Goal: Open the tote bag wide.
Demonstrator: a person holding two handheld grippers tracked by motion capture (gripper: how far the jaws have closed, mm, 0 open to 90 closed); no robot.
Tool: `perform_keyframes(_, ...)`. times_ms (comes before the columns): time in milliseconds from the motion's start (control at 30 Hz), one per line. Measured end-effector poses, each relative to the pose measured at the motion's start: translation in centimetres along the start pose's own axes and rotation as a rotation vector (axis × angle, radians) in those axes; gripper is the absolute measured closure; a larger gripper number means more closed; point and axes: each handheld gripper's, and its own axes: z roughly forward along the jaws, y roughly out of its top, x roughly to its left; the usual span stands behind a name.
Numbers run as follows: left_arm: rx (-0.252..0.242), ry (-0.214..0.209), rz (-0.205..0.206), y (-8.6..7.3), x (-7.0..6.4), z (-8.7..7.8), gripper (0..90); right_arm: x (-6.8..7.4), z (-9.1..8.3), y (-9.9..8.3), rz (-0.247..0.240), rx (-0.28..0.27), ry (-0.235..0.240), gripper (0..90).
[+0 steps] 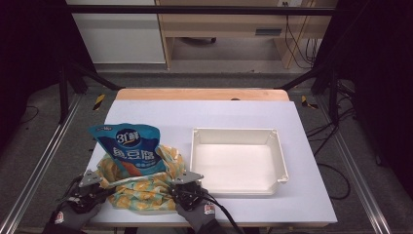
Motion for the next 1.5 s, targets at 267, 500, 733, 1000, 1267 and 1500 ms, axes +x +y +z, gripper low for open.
perform_keyframes(267,-0.001,-0.006,-0.009,0.0,0.1,0.0,85.6,-0.1,-1.9,-0.1,0.029,-0.063,0.032,70.3)
perform_keyframes(500,-0.004,-0.006,-0.010,0.0,0.0,0.1,85.4,0.4,-4.1,1.1,0.024,-0.149,0.053,70.7)
perform_keyframes(733,-0.004,-0.007,-0.009,0.0,0.0,0.0,85.2,1.8,-4.1,3.7,-0.021,-0.203,0.051,80.7)
perform_keyframes(1000,-0.004,-0.011,-0.006,0.0,0.0,0.0,84.7,3.1,-0.2,5.0,-0.019,-0.177,0.007,85.4)
perform_keyframes(1267,-0.009,-0.011,-0.001,0.0,0.1,-0.1,84.2,2.5,1.7,3.1,-0.024,-0.046,-0.057,87.0)
perform_keyframes(1500,-0.025,-0.013,-0.008,0.0,0.1,-0.2,83.3,2.3,2.3,2.1,-0.030,0.014,-0.066,87.2)
